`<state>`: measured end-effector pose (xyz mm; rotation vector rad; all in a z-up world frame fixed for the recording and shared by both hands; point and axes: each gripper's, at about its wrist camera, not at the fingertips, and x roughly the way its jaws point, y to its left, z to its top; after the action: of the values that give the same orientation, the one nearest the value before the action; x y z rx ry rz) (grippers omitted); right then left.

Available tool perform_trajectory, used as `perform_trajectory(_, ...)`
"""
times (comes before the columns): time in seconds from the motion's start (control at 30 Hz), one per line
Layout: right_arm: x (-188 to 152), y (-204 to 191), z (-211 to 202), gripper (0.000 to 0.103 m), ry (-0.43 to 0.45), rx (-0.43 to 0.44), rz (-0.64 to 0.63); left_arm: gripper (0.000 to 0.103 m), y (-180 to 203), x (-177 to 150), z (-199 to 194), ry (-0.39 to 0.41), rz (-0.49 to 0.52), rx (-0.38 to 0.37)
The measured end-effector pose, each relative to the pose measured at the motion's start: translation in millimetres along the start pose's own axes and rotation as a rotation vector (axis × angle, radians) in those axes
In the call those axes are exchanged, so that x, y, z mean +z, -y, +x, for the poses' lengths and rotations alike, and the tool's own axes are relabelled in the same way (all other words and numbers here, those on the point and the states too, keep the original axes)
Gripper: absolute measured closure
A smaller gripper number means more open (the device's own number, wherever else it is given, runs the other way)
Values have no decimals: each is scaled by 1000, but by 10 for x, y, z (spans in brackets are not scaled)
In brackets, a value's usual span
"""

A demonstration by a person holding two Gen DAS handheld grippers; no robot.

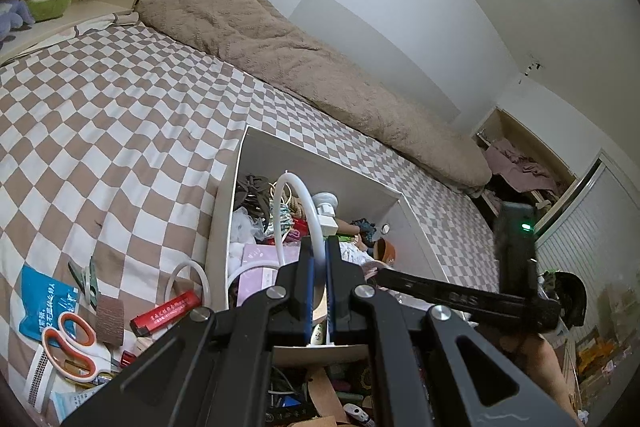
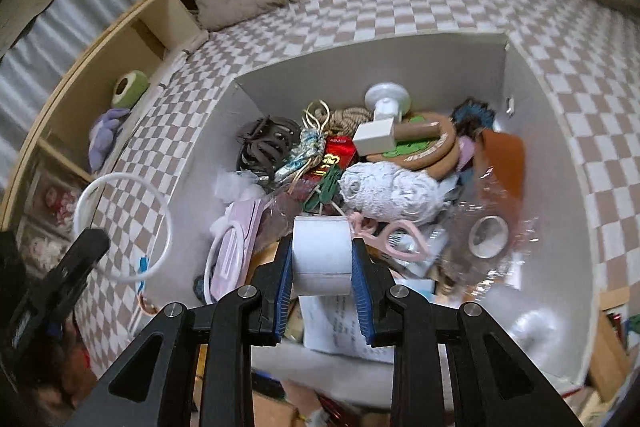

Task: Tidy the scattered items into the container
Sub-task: 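Lower the tape roll into the box and open right tool while left lowers cable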

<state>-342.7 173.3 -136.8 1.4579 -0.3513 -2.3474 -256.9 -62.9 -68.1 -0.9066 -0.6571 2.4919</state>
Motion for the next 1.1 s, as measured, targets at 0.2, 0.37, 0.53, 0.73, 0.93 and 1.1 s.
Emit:
perform_trajectory(0.2,44,140,243,75,-49,73,129,97,-24,18,10,-4,7,9)
perform_trajectory(0.37,47,135,300,75,-84,48,109,97,6,12,42,-20,44,49)
perform_trajectory(0.53,4,84,176,36,-70,-21,53,97,72,-38,124,-54,96,93)
perform_trajectory(0.73,-62,100,-206,32,21,47,60,97,171,-131,226,-84,156,142)
perform_trajectory(0.93,-296,116,-582,31,124,76,26,97,249,-208,343,-111,234,233)
perform_trajectory(1.1,-592,308,-832,31,214,140,69,97,248,-267,420,-125,310,376)
